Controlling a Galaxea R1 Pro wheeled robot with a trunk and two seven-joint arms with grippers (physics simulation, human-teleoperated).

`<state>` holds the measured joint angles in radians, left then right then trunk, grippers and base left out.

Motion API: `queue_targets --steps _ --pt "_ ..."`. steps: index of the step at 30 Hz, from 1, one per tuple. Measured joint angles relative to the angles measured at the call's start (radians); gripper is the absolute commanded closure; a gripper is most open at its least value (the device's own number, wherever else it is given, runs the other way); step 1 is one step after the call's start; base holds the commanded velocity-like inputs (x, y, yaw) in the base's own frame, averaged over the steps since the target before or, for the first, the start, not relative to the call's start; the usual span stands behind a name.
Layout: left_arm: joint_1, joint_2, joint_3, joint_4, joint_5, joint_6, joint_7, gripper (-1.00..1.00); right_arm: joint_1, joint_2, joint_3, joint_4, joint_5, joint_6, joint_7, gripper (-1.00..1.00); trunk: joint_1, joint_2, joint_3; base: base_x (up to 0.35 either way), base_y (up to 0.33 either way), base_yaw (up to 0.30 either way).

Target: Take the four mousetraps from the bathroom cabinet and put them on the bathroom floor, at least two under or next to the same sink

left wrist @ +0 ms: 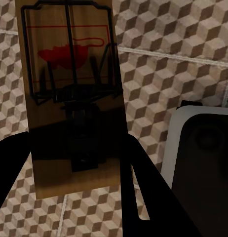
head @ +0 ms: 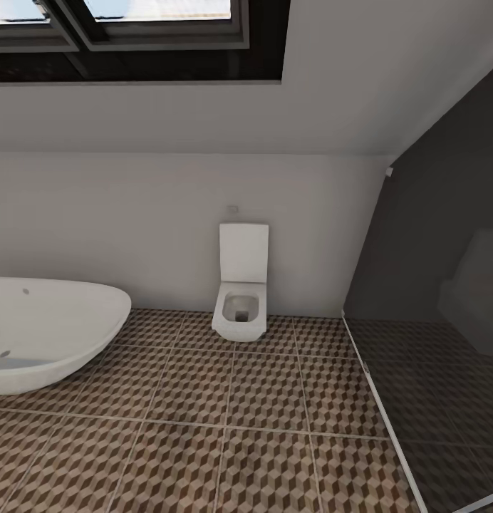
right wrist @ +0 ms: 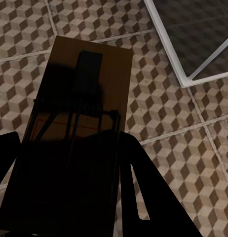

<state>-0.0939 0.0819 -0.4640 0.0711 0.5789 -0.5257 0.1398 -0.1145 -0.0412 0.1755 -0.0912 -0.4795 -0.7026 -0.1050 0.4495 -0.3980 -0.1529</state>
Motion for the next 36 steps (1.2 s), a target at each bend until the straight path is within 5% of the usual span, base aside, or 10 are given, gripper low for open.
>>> queue_targets --steps 36 --pt "0.0 0.0 0.0 0.0 0.0 0.0 0.0 1.0 0.0 0.0 0.0 0.0 0.0 0.0 0.0 1.0 0.0 0.0 0.0 0.0 0.0 0.0"
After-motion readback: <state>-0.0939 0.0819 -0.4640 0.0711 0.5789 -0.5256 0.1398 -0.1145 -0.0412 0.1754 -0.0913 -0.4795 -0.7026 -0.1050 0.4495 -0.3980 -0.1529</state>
